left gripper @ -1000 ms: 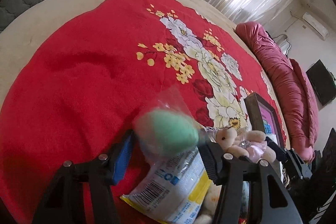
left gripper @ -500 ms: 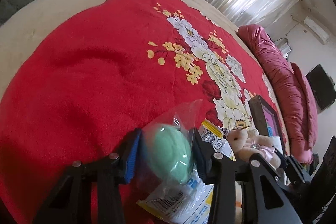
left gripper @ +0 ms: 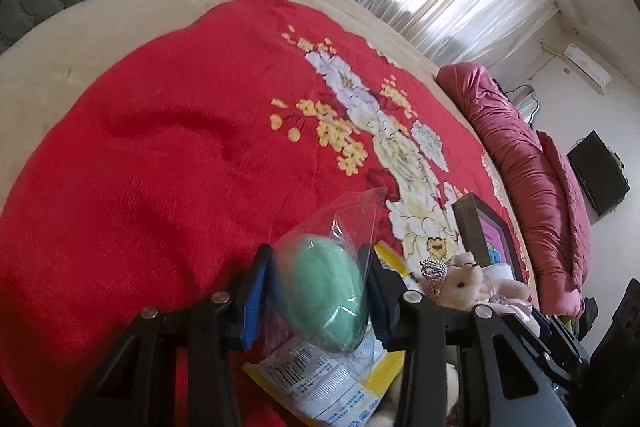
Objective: Organize soft objects
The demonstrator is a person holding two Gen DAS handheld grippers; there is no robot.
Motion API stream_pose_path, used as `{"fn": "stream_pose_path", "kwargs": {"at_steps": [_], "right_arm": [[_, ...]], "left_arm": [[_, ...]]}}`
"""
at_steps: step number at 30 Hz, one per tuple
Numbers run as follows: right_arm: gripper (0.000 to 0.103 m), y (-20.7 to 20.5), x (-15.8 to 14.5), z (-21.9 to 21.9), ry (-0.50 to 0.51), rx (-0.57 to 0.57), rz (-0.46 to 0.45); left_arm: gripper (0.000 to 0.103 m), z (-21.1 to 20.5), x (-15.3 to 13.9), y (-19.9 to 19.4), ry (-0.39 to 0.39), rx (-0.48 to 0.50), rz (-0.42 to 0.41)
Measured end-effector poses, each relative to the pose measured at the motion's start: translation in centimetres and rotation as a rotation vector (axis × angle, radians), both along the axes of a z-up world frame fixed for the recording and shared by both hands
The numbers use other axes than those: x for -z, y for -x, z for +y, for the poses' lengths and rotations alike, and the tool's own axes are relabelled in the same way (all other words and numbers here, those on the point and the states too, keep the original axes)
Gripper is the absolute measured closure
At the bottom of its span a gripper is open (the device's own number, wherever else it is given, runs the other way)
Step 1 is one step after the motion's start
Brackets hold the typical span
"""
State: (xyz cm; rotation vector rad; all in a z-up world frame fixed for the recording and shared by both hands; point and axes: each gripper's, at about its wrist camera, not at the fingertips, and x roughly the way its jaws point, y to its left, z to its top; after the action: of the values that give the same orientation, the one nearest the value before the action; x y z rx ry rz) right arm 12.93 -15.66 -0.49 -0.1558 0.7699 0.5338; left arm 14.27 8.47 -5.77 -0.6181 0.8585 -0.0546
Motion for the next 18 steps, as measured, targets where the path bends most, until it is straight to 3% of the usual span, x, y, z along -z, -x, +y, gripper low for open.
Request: {"fn": "stream_pose_path", "kwargs": {"at_steps": [18], "right_arm": [[0.058, 1.7, -2.3, -1.6, -0.043, 0.035, -0.052]], "left_arm": [[0.060, -2.5, -3.1, 2.0, -0.070, 0.038, -0.073]]}}
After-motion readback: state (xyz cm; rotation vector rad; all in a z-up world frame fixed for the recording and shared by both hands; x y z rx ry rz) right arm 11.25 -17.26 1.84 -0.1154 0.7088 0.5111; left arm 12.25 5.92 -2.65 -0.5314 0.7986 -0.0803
